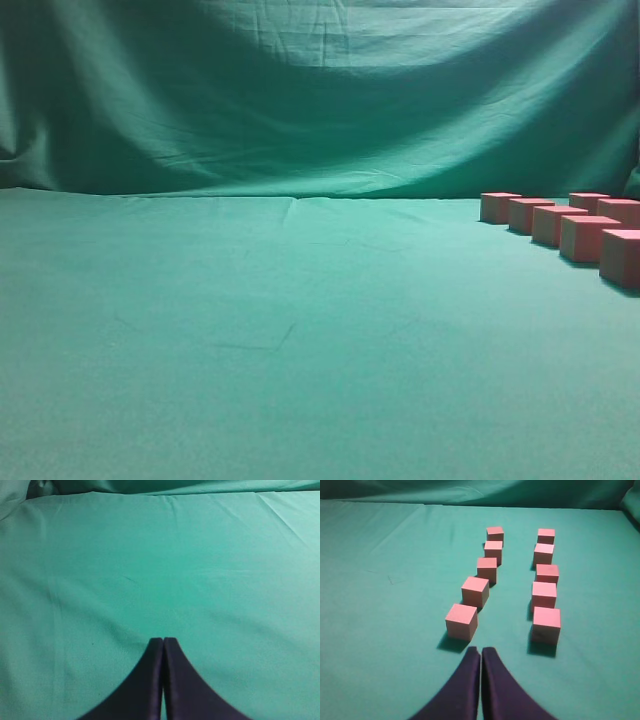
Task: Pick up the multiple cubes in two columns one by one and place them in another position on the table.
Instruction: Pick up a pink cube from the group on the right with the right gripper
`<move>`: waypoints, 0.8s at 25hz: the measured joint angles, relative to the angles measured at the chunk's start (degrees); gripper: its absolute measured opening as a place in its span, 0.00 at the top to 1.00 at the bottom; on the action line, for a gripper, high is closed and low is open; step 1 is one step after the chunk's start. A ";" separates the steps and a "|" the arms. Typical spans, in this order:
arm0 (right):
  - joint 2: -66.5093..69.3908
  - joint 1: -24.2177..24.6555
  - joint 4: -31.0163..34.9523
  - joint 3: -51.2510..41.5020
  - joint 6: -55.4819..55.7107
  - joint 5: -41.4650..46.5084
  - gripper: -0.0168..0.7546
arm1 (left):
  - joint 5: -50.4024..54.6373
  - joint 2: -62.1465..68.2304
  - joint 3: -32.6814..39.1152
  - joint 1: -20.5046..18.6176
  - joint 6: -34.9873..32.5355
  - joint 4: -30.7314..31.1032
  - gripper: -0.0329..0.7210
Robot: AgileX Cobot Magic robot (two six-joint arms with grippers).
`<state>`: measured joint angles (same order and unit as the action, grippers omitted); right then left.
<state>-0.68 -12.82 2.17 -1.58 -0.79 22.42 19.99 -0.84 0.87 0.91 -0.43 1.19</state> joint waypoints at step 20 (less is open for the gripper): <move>0.00 0.00 0.00 0.00 0.00 0.00 0.98 | 0.00 0.00 0.00 0.00 0.00 0.00 0.96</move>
<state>-0.68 -12.82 2.17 -1.58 -0.79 22.42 19.99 -0.84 0.87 0.91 -0.43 1.19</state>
